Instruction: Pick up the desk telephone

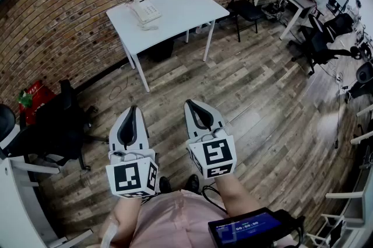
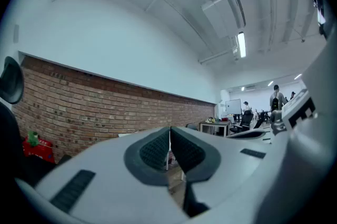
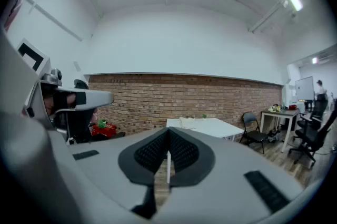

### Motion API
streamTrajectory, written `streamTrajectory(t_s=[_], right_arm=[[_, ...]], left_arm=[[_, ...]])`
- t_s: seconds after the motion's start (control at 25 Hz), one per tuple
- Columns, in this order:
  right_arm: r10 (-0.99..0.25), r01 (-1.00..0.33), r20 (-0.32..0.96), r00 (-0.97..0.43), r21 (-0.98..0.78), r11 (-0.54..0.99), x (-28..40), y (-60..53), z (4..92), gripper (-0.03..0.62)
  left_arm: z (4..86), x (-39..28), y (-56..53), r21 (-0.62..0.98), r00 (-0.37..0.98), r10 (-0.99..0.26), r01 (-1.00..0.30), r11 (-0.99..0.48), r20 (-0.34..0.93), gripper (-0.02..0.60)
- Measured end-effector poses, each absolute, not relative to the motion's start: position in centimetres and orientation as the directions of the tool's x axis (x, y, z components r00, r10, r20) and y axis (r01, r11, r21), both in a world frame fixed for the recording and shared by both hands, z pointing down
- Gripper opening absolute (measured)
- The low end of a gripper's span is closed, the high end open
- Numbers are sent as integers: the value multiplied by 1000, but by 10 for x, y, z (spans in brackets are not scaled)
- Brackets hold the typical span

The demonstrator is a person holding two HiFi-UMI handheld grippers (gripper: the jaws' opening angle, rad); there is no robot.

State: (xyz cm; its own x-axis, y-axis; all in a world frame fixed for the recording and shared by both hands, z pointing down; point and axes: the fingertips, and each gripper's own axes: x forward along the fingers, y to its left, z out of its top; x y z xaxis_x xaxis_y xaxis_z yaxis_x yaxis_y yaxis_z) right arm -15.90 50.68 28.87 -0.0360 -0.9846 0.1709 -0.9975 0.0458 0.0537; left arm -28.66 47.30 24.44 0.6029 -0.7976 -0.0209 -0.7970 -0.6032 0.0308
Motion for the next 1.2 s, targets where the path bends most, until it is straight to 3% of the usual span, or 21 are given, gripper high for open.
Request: streamTrajectory(t_s=[0.44, 0.48, 0.52, 0.56, 0.64, 1.2], right_arm=[[-985, -998, 171, -33, 46, 42, -129, 518, 294, 2], [-984, -998, 176, -41, 42, 49, -125, 519, 295, 68], [-982, -997, 179, -52, 40, 60, -122, 518, 294, 162], [-982, -997, 179, -58, 42, 67, -118, 519, 294, 167], [-983, -996, 173, -54, 62, 65, -110, 519, 292, 163], [-981, -995, 191, -33, 83, 50, -66, 474, 306, 169]], left_arm=[[248, -264, 492, 59, 596, -802, -800, -597, -47, 17], [247, -259, 494, 75, 603, -796, -793, -605, -53, 48], [247, -255, 495, 88, 606, -794, -789, -608, -51, 143], [248, -252, 495, 95, 603, -796, -791, -605, -45, 197], [251, -250, 493, 92, 583, -812, -807, -583, -35, 222], [277, -228, 447, 82, 534, -845, -843, -532, 8, 225]])
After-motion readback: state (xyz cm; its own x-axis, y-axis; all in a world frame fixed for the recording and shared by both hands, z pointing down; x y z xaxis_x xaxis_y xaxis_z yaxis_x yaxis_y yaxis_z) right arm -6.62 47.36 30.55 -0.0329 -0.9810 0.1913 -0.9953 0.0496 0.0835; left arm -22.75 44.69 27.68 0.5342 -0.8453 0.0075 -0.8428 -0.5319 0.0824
